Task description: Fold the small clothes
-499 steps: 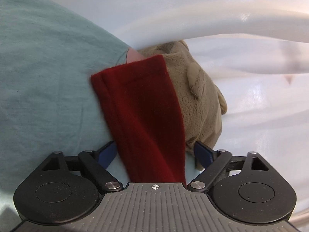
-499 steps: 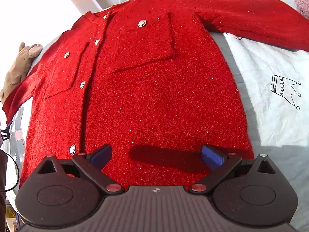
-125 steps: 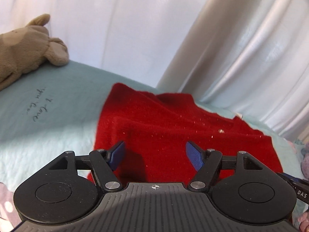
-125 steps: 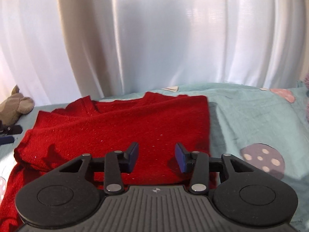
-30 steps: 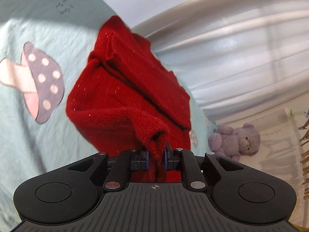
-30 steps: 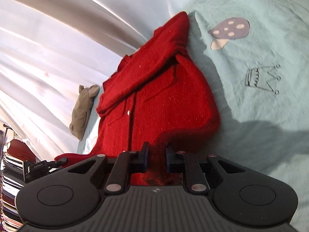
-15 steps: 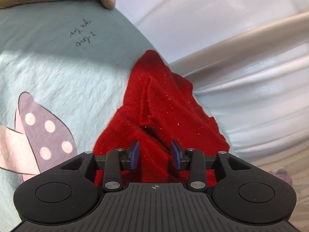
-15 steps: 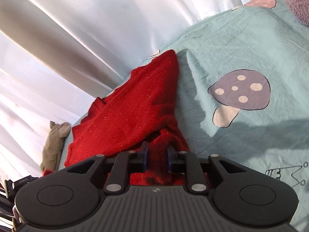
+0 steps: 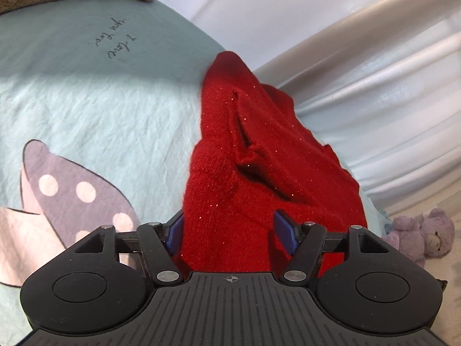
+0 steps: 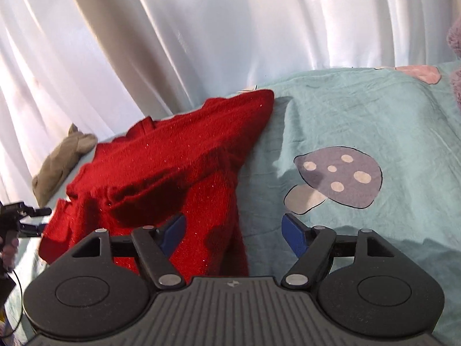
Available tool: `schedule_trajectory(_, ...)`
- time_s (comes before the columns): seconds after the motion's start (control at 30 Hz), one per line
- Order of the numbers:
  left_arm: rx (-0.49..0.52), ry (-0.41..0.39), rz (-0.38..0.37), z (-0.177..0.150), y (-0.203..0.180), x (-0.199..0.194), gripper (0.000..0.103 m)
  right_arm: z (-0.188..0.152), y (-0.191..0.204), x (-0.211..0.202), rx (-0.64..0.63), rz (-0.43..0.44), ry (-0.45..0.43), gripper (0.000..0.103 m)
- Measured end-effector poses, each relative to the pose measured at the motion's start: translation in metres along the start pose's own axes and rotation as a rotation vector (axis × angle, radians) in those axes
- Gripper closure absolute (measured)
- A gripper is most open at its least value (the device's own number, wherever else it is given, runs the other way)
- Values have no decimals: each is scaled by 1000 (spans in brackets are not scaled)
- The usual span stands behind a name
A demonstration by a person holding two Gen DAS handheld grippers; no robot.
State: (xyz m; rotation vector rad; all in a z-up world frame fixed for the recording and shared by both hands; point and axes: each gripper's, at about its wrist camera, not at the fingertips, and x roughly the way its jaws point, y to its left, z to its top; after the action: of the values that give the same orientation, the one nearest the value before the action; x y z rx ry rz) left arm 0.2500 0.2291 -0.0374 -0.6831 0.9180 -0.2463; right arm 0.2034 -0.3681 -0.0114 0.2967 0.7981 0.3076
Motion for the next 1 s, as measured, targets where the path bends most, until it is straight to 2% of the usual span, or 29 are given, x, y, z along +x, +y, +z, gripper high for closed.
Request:
schedule_trajectory(0.1,19,-9,17,1,-7,8,38,3,1,18,-15,-1,10,30)
schedule_trajectory(0.17,63,-17,24,0,-14,7,45,7,1,28,-10,12,17,30)
schedule_trajectory(0.23,100,-14,37,-1,-18,6,59,10,4,35,-31,25,19,30)
schedule_trajectory(0.27,116,-14,55,-1,-21,7,62,11,6,38,-45,31,15,33)
schedule_trajectory(0.3,133,-15,60,-2,-23,7,71,11,8,39,-58,37,12,36)
schedule_trajectory(0.33,148,-15,60,-3,-24,7,80,12,11,40,-70,43,8,47)
schedule_trajectory(0.37,164,-15,65,-4,-25,8,85,13,13,40,-82,54,5,62)
schedule_trajectory(0.4,176,-17,74,-4,-26,8,89,13,17,40,-100,61,-3,68)
schedule_trajectory(0.47,199,-23,77,-7,-29,8,90,13,25,38,-147,62,-19,90)
schedule_trajectory(0.53,236,-29,37,-9,-34,4,90,13,30,35,-170,72,-22,91)
schedule_trajectory(0.67,283,-55,43,-11,-40,-1,89,16,30,30,-171,81,-26,91)
schedule_trajectory(0.73,279,-49,45,-11,-40,2,77,17,33,28,-185,69,-36,91)
schedule_trajectory(0.8,289,-43,54,-11,-43,6,70,17,40,25,-214,60,-52,91)
schedule_trajectory(0.9,315,-59,59,-14,-49,5,70,17,55,20,-286,1,-89,91)
schedule_trajectory(1.0,339,-62,45,-16,-54,2,71,16,60,17,-317,-12,-102,91)
